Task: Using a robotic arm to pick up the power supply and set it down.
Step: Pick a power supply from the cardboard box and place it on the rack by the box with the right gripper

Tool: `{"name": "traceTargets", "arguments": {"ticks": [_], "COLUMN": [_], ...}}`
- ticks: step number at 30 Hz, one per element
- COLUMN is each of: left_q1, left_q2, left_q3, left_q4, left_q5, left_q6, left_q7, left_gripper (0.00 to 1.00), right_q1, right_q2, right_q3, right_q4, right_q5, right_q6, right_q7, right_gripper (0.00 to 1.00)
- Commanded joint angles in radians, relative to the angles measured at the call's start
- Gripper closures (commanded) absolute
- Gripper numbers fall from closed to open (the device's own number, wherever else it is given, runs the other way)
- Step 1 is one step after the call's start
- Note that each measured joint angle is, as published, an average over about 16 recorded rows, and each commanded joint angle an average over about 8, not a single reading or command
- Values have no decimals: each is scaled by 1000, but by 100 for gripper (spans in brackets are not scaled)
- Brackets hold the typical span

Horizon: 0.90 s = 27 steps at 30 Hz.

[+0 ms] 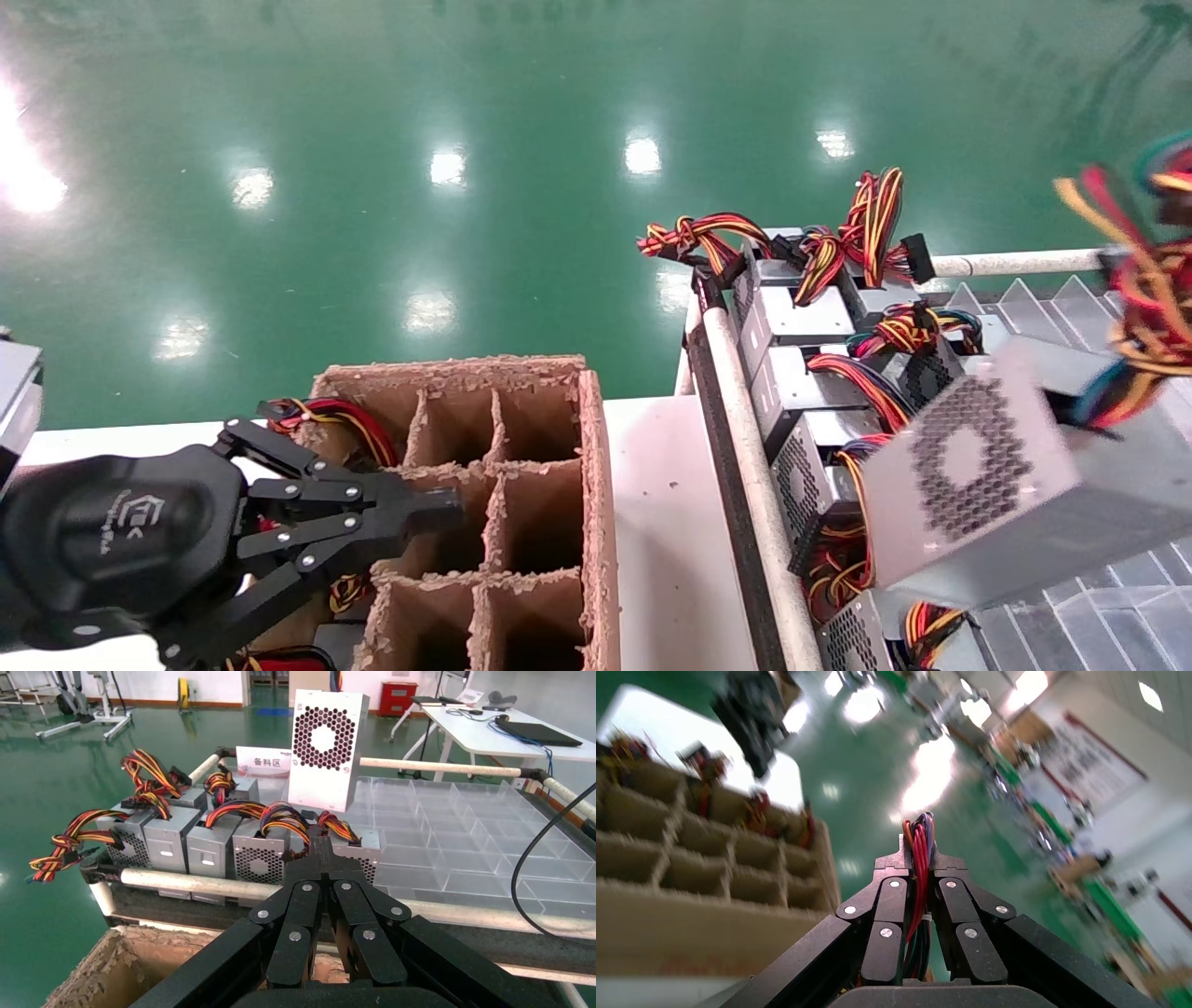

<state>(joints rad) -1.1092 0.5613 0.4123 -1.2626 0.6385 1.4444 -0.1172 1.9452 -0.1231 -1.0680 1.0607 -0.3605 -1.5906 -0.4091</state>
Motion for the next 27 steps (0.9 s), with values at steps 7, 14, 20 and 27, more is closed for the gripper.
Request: {"name": "traceTargets", "arguments": {"ticks": [7, 14, 20, 27], "left_q1": [0, 0, 0, 0], "left_q2": [0, 0, 0, 0], "left_q3": [0, 0, 0, 0], "left_q4": [0, 0, 0, 0], "left_q5": [0, 0, 0, 0], "left_q6": [0, 0, 0, 0], "left_q7": [0, 0, 0, 0], "left_gripper": [100, 100, 100, 100], "right_q1": [-8, -62, -84, -78], "right_q2": [94, 122, 125, 125], "right_q3": [-35, -90, -112, -105], "right_q4": [-75, -168, -259, -326], "right_q5": [-57, -58, -39, -37], "right_q6": [-6, -4, 0, 3], "right_q7": [-6, -64, -116, -149], "right_gripper": [100, 100, 100, 100]}}
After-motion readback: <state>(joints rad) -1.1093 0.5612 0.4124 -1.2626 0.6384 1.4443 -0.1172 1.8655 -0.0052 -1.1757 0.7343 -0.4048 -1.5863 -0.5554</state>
